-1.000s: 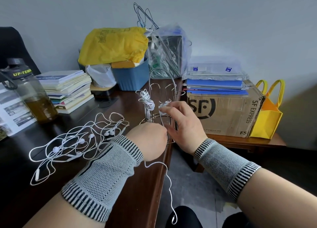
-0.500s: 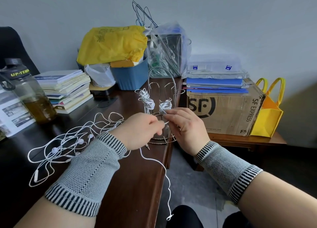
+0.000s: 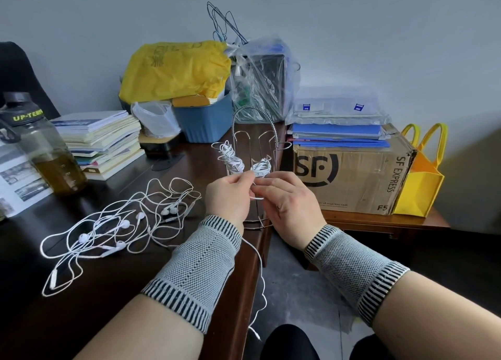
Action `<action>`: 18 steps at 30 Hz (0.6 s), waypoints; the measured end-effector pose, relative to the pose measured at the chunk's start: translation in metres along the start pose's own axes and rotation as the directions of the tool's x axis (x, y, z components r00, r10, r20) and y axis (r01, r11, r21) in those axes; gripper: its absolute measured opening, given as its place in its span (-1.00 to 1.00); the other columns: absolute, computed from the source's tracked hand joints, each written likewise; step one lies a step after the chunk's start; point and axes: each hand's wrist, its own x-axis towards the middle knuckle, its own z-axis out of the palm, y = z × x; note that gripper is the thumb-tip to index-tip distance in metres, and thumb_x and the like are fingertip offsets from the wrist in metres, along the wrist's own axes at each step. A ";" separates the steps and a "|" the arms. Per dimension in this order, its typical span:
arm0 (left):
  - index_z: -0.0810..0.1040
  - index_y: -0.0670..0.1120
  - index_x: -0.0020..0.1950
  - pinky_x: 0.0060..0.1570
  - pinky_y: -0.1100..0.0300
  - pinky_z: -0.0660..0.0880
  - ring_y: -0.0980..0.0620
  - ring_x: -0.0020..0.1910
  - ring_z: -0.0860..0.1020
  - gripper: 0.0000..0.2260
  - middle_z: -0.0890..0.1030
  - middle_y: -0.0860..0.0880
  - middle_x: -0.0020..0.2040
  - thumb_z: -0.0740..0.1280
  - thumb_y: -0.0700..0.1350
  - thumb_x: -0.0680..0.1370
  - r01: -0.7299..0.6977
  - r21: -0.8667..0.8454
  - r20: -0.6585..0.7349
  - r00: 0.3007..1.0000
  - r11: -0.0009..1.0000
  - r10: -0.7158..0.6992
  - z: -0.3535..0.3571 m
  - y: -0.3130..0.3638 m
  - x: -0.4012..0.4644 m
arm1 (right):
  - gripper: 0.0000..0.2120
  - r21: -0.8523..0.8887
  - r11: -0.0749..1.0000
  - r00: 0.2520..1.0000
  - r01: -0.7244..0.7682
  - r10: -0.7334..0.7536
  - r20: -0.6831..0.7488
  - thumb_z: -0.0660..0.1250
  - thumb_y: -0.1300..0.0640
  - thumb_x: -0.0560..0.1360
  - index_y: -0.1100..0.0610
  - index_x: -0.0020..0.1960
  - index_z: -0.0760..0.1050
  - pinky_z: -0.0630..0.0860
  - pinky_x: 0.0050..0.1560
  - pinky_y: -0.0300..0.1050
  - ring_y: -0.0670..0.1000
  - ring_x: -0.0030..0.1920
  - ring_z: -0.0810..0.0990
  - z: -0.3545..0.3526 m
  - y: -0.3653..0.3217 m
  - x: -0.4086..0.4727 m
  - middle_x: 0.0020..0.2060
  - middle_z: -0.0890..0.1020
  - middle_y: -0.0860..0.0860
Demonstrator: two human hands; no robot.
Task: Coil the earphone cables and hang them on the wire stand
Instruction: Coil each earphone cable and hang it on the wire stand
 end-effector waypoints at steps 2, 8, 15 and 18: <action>0.67 -0.07 -0.34 -0.46 0.19 0.29 0.07 -0.52 0.33 -0.77 0.45 0.05 -0.59 0.40 -0.04 0.50 -0.010 0.000 -0.037 0.999 1.000 0.010 0.003 -0.002 0.003 | -0.76 -0.005 1.000 1.000 0.003 -0.003 -0.005 0.24 0.18 0.48 0.14 0.00 0.67 0.50 0.06 -0.17 0.11 -0.02 0.60 0.000 0.000 0.001 -0.03 0.69 0.00; 0.63 -0.02 -0.42 -0.28 0.11 0.49 0.03 -0.41 0.47 -0.71 0.54 0.06 -0.51 0.36 0.01 0.49 -0.068 0.084 -0.131 0.988 0.994 0.078 0.008 -0.005 0.009 | -0.75 0.008 1.000 1.000 -0.017 0.016 0.011 0.22 0.19 0.48 0.13 0.01 0.66 0.45 0.05 -0.24 0.09 -0.02 0.61 -0.001 -0.002 0.003 -0.05 0.70 -0.01; 0.47 -0.09 -0.58 -0.38 0.11 0.19 -0.03 -0.48 0.21 -0.62 0.24 0.07 -0.61 0.36 -0.08 0.45 -0.018 0.074 -0.097 0.995 0.997 0.026 0.003 -0.002 0.010 | -0.77 0.074 0.993 0.995 -0.093 0.095 -0.022 0.23 0.18 0.51 0.17 0.03 0.65 0.55 0.00 -0.14 0.07 -0.04 0.62 -0.007 0.003 0.004 -0.11 0.68 0.02; 0.55 -0.29 -0.31 -0.33 0.08 0.20 -0.03 -0.39 0.22 -0.68 0.29 -0.07 -0.44 0.38 -0.03 0.44 -0.086 0.132 -0.022 0.996 0.988 0.090 -0.009 -0.003 0.007 | -0.87 0.184 0.928 0.941 -0.323 0.336 -0.044 0.34 0.22 0.51 0.13 0.00 0.64 0.55 -0.01 -0.17 -0.03 -0.08 0.62 -0.012 0.005 0.007 -0.11 0.66 -0.03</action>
